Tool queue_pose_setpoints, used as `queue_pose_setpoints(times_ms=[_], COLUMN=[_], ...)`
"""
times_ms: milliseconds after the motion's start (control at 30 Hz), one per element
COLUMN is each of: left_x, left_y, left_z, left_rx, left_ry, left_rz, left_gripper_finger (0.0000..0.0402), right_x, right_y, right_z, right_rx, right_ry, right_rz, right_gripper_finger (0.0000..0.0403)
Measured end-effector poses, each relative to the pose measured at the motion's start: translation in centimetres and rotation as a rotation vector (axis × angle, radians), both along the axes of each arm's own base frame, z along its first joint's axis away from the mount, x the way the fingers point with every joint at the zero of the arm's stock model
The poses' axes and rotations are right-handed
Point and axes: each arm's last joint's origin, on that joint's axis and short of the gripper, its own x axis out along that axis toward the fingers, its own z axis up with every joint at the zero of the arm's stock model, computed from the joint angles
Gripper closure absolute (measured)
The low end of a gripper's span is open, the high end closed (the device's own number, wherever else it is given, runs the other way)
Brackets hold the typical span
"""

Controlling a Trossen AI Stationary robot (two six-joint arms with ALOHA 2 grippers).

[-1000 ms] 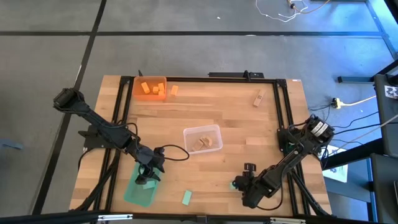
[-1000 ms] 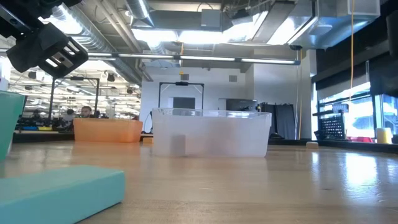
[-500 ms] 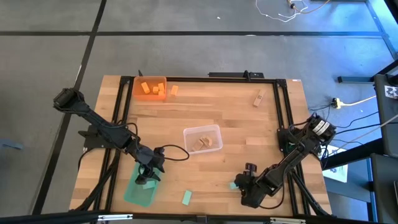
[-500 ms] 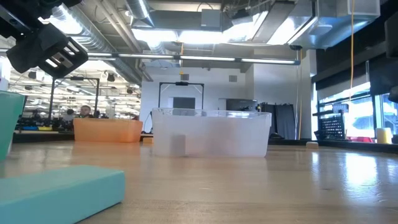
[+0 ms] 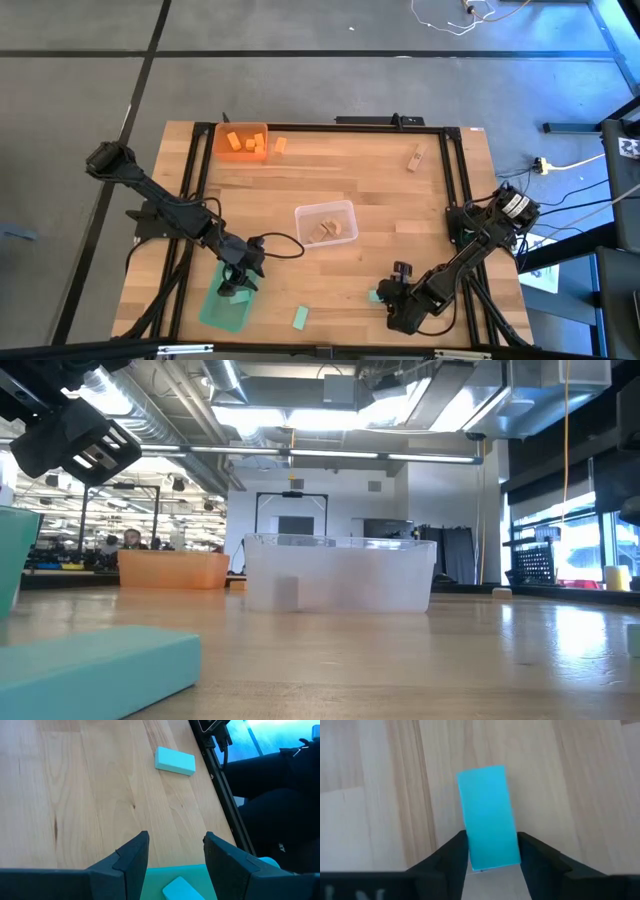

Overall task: Sort & place blocks by color
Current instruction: Put the blue block into the green bin

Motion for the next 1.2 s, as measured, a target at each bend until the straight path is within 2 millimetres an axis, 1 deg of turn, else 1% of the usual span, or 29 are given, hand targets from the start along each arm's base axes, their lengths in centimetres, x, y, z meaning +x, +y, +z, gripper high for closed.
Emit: queue_pose_setpoints(times_ms=[133,500,633,800,1000,1200], left_x=[0.0,0.0,0.1,0.2,0.6,1.1], left_y=[0.0,0.0,0.1,0.2,0.3,0.4], left_z=[0.0,0.0,0.0,0.1,0.4,1.0], left_rx=[0.0,0.005,0.02,0.048,0.178,0.362], left_ry=[0.0,-0.003,-0.012,-0.042,-0.177,-0.346], left_rz=[0.0,0.006,0.027,0.067,0.072,0.037], left_gripper_finger=[0.0224,0.0224,0.0224,0.0224,0.0224,0.0224], right_x=[0.0,0.7,1.6,2.9,4.5,6.3], right_y=[0.0,-0.2,-0.8,-2.2,-3.2,-4.0], right_z=[0.0,0.0,0.0,0.1,0.3,0.8], right_rx=[-0.001,-0.046,-0.027,-0.027,0.014,0.155], right_ry=[-0.002,-0.105,-0.121,-0.126,-0.134,-0.168], right_rz=[-0.001,-0.043,-0.076,-0.13,-0.083,-0.08], right_gripper_finger=[0.0272,0.0273,0.0273,0.0273,0.0273,0.0273])
